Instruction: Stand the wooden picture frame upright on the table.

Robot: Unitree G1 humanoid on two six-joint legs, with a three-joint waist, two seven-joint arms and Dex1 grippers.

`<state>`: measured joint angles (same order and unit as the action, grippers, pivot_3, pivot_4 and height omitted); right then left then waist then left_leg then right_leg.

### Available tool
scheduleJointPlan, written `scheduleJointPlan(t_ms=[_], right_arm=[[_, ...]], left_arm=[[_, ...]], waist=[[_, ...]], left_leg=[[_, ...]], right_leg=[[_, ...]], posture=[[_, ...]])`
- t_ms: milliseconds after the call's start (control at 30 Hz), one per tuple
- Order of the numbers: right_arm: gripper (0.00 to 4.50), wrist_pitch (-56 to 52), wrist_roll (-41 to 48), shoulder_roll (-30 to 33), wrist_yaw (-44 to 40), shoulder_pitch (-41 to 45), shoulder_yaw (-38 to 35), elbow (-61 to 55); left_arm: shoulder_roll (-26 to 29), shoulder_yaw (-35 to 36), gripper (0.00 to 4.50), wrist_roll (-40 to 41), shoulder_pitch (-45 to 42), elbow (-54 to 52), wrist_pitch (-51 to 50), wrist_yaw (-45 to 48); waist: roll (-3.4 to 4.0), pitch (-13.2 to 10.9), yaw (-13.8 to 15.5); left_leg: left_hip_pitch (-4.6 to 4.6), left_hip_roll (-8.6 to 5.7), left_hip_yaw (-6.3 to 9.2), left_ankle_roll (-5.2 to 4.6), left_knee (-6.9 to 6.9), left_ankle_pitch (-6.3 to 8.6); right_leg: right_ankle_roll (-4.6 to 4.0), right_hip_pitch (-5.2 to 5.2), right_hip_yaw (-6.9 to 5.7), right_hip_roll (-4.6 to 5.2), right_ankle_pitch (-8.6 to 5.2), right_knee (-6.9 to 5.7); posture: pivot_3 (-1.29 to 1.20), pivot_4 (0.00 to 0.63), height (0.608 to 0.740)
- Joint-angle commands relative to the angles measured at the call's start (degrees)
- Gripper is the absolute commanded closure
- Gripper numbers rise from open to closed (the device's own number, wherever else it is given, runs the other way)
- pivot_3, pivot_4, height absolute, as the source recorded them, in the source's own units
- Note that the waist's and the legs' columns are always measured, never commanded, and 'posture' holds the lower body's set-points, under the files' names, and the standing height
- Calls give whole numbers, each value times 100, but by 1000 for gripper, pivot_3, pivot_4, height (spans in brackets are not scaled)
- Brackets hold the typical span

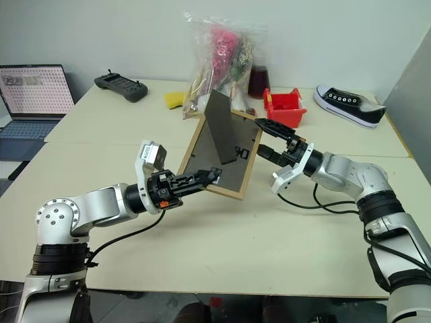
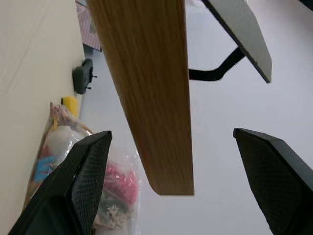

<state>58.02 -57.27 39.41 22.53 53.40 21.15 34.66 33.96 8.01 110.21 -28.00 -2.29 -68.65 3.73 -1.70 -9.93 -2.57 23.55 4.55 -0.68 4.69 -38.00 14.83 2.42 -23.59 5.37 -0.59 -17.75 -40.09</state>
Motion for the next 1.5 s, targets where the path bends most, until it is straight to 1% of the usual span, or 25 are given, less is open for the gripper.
scheduleJointPlan(t_ms=[33, 67, 167, 233, 300, 367, 400, 467, 500, 733, 833, 900, 933, 967, 1000, 1033, 1067, 1133, 1200, 1233, 1267, 1367, 1400, 1467, 1500], right_arm=[[1018, 254, -8, 187, 193, 267, 53, -21], [1314, 298, -18, 209, 187, 305, 92, 22], [1982, 365, -52, 251, 214, 392, 164, 109], [2350, 390, -38, 258, 189, 455, 204, 194], [2878, 410, -44, 261, 202, 498, 237, 260], [3195, 445, -57, 275, 225, 531, 261, 299], [3198, 466, -53, 286, 228, 543, 269, 308], [3199, 504, -41, 304, 231, 558, 279, 330], [3206, 541, -12, 319, 210, 557, 281, 363], [3241, 801, 260, 384, 48, 530, 270, 663], [3241, 846, 454, 371, -61, 487, 249, 1026], [3241, 947, 868, 308, -349, 463, 195, 1385], [3241, 1032, 1177, 249, -625, 456, 189, 1554], [3241, 1108, 1698, 114, -1210, 446, 241, 1802], [3241, 1073, 2494, -85, -2132, 361, 343, 1995], [3241, 799, 3402, -284, -3095, 217, 389, 1949], [3242, 571, 4068, -420, -3811, 112, 392, 1879], [3243, -727, 5697, -732, -5504, -236, 218, 1100], [3243, -2989, 7285, -1098, -6954, -522, -12, 41], [3244, -3866, 7801, -1195, -7380, -604, -92, -338], [3245, -4569, 8149, -1258, -7661, -652, -161, -624], [3247, -6073, 8816, -1358, -8161, -716, -355, -1200], [3247, -6647, 9091, -1532, -8260, -647, -448, -1176], [3247, -7280, 9291, -1837, -8466, -547, -547, -1019], [3247, -7346, 9222, -2060, -8547, -497, -565, -748]], left_arm=[[61, 19, 3144, 279, -55, -199, 133, 36], [76, -1, 3144, 279, -43, -198, 128, 43], [73, -39, 3144, 279, -22, -216, 120, 51], [62, -86, 3144, 279, -1, -260, 127, 57], [50, -106, 3144, 279, 14, -284, 143, 57], [73, -135, 3144, 277, 35, -335, 206, 11], [83, -135, 3144, 244, 48, -374, 258, -1], [99, -118, 2475, 78, 69, -438, 358, -11], [95, -87, 2405, 80, 103, -428, 410, -7], [325, 211, 936, 95, 189, -441, 711, -23], [539, 550, 344, 230, 396, -821, 944, -200], [742, 848, 34, 190, 655, -1111, 1074, -293], [837, 1001, 0, 121, 784, -1201, 1162, -335], [954, 1163, 0, -145, 904, -1306, 1240, -326], [1091, 1287, 0, -559, 1009, -1467, 1307, -289], [1200, 1351, 0, -972, 1087, -1635, 1384, -250], [1264, 1378, 0, -1242, 1140, -1751, 1448, -213], [1361, 1363, 0, -1992, 1236, -2015, 1681, -126], [1464, 1306, 0, -3064, 1306, -2374, 2073, -91], [1562, 1224, 0, -3591, 1363, -2551, 2233, -25], [1607, 1179, 0, -3924, 1437, -2698, 2320, 65], [1589, 1164, 0, -4385, 1695, -2959, 2464, 339], [1516, 1253, 0, -4399, 1922, -3088, 2490, 429], [1452, 1379, 0, -4602, 2374, -3278, 2554, 625], [1396, 1477, 0, -4634, 2631, -3336, 2580, 712]], waist=[[0, 0, 15], [0, 0, 19], [0, 0, 24], [0, 0, 24], [0, 0, 24], [0, 0, 24], [0, 0, 23], [0, 0, 24], [0, 1, 25], [0, 1, 23], [-1, 1, 22], [-1, 1, -4], [-1, 1, -12], [-1, 1, -24], [-3, 2, -33], [-3, 2, -55], [-6, 2, -88], [-3, 1, -96], [3, -3, -85], [6, -5, -74], [7, -5, -67], [14, -10, -10], [14, -10, 11], [13, -9, 25], [14, -9, 20]], left_leg=[[0, 0, 1, 0, 0, 0], [-1, 0, 1, 0, 0, 0], [-6, 0, 1, 0, -1, 0], [-6, 0, 1, 0, -1, 0], [-7, -1, 1, 0, -1, 0], [-8, -1, 0, 0, 0, 0], [-8, 0, 1, 0, 0, 0], [-9, 0, 2, 0, 0, 0], [-9, 0, 2, 0, 0, 0], [-13, 0, 0, -1, 0, 0], [-13, 0, 0, -1, -1, 0], [-14, 1, -1, -1, 1, 0], [-14, 3, -2, -1, 1, 0], [-15, 2, -3, -1, 4, 0], [-15, 2, -3, -1, 3, 0], [-19, 3, -2, -1, 3, 0], [-32, 3, -1, -2, 5, 1], [-74, 8, 6, -5, 10, 2], [-77, 12, 20, -4, 8, 2], [-75, 11, 27, -3, 7, 2], [-74, 12, 38, -3, 7, 1], [-70, 10, 41, -2, 6, 1], [-70, 8, 36, -4, 7, 2], [-71, 8, 20, -21, 8, 12], [-71, 9, 16, -25, 8, 14]], right_leg=[[0, 1, -1, 0, 0, 0], [0, 2, -2, 0, 0, 0], [0, 7, -1, 0, 0, 1], [0, 8, -1, 0, 0, 1], [0, 7, -1, 0, 0, 0], [0, 7, 0, 0, 0, -1], [0, 8, -1, -1, 0, -1], [0, 9, -1, -1, 0, -1], [0, 9, -2, -1, 0, 0], [0, 12, 0, -1, 0, -1], [0, 13, 0, 0, 0, -1], [0, 13, 1, 0, 0, 0], [-1, 13, 4, 0, 0, 1], [-1, 13, 4, 1, 0, 1], [0, 14, 3, 1, 0, 1], [-1, 19, 2, 1, 0, 1], [-1, 34, 1, 0, 0, 6], [-1, 88, 1, -2, 0, 14], [-1, 99, -9, -1, 0, 16], [-1, 98, -16, 1, 0, 14], [-1, 98, -24, 1, 0, 13], [-1, 94, -28, 1, 0, 14], [-2, 94, -29, 1, -1, 17], [-2, 94, -29, 0, -1, 20], [-3, 91, -27, -2, -1, 19]], posture=[[0, 150, 740], [0, 150, 740], [0, 150, 740], [0, 150, 740], [0, 150, 740], [0, 150, 740], [0, 150, 740], [0, 150, 740], [0, 150, 740], [0, 150, 740], [0, 150, 740], [0, 150, 740], [0, 150, 740], [0, 150, 740], [0, 150, 740], [0, 150, 740], [0, 150, 740], [0, 150, 740], [0, 150, 740], [0, 150, 740], [0, 150, 740], [0, 150, 740], [0, 150, 740], [0, 150, 740], [0, 150, 740]])
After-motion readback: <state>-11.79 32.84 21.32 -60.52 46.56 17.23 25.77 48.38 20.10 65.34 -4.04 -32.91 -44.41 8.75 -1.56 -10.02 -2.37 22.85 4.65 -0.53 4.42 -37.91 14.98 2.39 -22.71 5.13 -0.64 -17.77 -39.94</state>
